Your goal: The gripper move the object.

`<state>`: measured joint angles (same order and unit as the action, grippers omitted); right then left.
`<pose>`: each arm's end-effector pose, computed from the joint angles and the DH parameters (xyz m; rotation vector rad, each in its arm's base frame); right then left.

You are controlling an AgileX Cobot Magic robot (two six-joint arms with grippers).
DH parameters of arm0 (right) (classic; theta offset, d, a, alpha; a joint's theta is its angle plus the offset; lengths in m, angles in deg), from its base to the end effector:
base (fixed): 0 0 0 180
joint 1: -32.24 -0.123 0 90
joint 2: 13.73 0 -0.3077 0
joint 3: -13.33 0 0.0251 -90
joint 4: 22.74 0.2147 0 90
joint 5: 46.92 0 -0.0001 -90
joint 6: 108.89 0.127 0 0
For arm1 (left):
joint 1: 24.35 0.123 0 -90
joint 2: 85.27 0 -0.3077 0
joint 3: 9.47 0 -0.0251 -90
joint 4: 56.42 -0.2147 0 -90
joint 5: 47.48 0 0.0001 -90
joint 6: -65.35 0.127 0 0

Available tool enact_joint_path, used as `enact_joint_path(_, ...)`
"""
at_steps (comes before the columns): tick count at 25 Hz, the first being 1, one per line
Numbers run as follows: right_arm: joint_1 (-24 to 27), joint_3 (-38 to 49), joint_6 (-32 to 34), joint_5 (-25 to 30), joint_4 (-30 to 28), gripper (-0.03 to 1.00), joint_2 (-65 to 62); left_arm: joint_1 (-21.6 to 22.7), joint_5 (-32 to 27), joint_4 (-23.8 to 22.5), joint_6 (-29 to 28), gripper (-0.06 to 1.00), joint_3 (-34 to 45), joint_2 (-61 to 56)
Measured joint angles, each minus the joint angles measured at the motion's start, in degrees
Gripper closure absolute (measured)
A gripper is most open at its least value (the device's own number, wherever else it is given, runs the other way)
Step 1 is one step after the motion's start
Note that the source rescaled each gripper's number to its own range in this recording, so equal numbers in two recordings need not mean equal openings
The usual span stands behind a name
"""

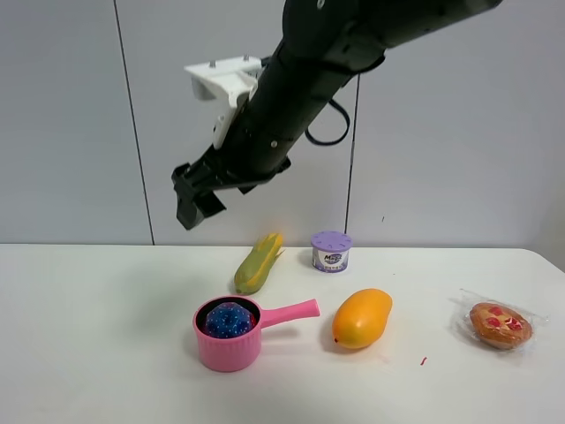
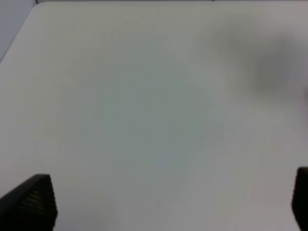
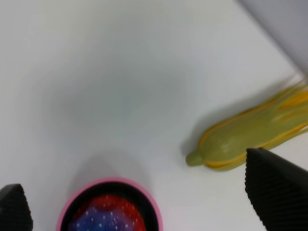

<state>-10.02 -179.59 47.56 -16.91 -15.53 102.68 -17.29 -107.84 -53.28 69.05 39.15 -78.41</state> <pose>0.3230 0.3043 0.2859 -1.1911 2.0176 0.2904 -0.0277 -0.0095 0.2468 -0.0565 2.0202 0.0537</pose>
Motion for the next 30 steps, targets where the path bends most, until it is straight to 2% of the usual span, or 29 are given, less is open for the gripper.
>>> enact_joint_path(9, 0.0, 0.0, 1.1, 3.5, -0.1, 0.29, -9.6, 0.0, 0.0, 0.0, 0.0, -0.06, 0.0, 0.0)
enact_joint_path(16, 0.0, 0.0, 6.8, 4.9, -6.3, 0.29, -14.9, 0.0, 0.0, 0.0, 0.0, -0.06, 0.0, 0.0)
enact_joint_path(21, 0.0, 0.0, 15.3, 7.2, -18.4, 0.29, -18.0, 0.0, 0.0, 0.0, 0.0, -0.06, 0.0, 0.0)
enact_joint_path(30, 0.0, 0.0, 35.7, 20.3, -47.5, 0.29, -21.7, 0.0, 0.0, 0.0, 0.0, -0.06, 0.0, 0.0)
